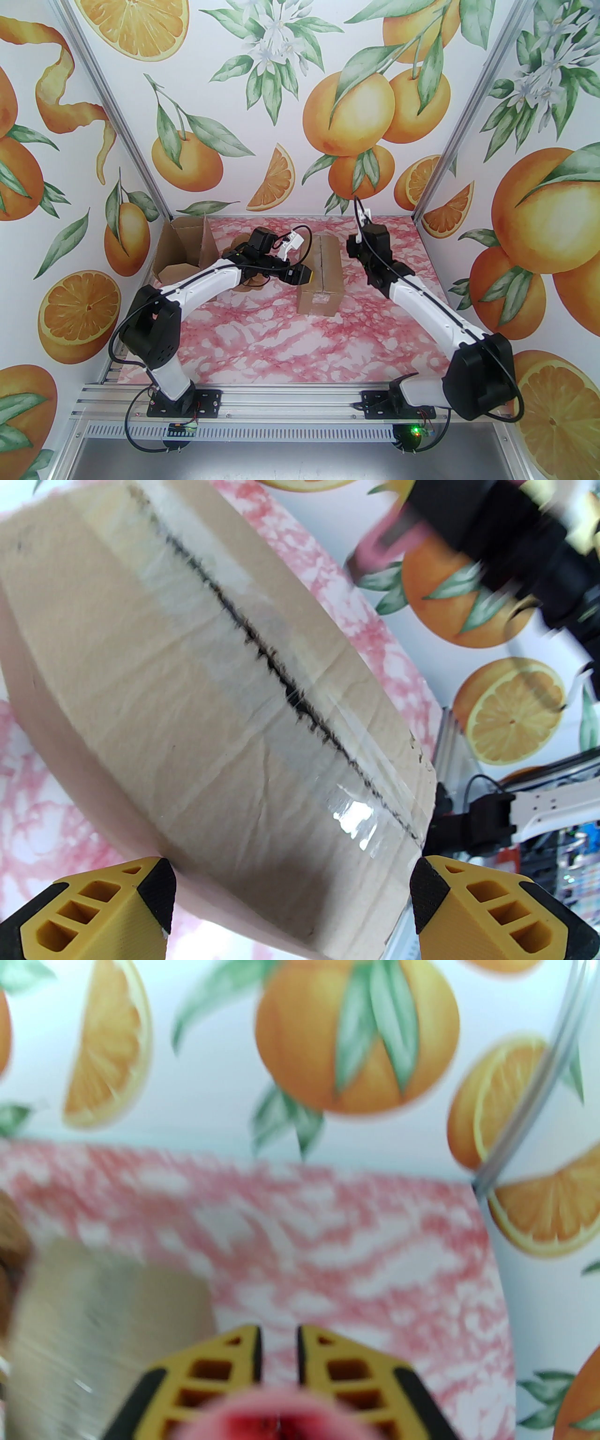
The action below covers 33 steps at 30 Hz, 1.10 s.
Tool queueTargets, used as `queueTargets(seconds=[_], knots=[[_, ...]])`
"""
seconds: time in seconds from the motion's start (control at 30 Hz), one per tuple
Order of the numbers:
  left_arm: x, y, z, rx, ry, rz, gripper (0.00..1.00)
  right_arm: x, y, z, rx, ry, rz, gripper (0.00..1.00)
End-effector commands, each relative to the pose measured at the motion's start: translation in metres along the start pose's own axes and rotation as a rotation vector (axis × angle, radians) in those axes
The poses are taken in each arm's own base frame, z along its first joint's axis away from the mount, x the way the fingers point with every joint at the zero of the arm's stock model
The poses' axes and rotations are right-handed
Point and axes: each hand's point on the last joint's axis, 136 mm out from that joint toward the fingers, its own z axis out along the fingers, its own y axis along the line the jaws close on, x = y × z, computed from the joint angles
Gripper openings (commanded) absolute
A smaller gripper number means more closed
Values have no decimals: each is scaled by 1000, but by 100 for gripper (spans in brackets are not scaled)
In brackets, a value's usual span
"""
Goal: Unpack the express box
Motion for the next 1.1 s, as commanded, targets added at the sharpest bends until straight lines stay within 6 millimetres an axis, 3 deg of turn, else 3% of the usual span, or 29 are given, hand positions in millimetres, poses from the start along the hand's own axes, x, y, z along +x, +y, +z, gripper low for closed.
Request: queueTargets(seconds=[0.0, 0.1, 0.3, 0.5, 0.73, 0.9, 1.07], knots=[[-56, 8, -37, -109, -145, 129, 87, -17, 21, 6, -7, -22, 34, 0], [-83, 36, -41, -151, -169, 126, 87, -31, 35, 7, 11, -64, 46, 0], [-126, 73, -24, -185, -186, 185, 87, -50, 62, 9, 5, -176, 138, 0], [-141, 105, 3, -60, -213, 139, 78, -56, 89, 26, 20, -244, 167, 0], [-138, 108, 12, 47, -240, 155, 78, -59, 94, 38, 42, -259, 185, 0], [-130, 90, 12, 176, -276, 212, 81, -62, 88, 40, 82, -259, 174, 0], [-120, 87, 15, 215, -262, 202, 81, -59, 92, 44, 78, -247, 172, 0]])
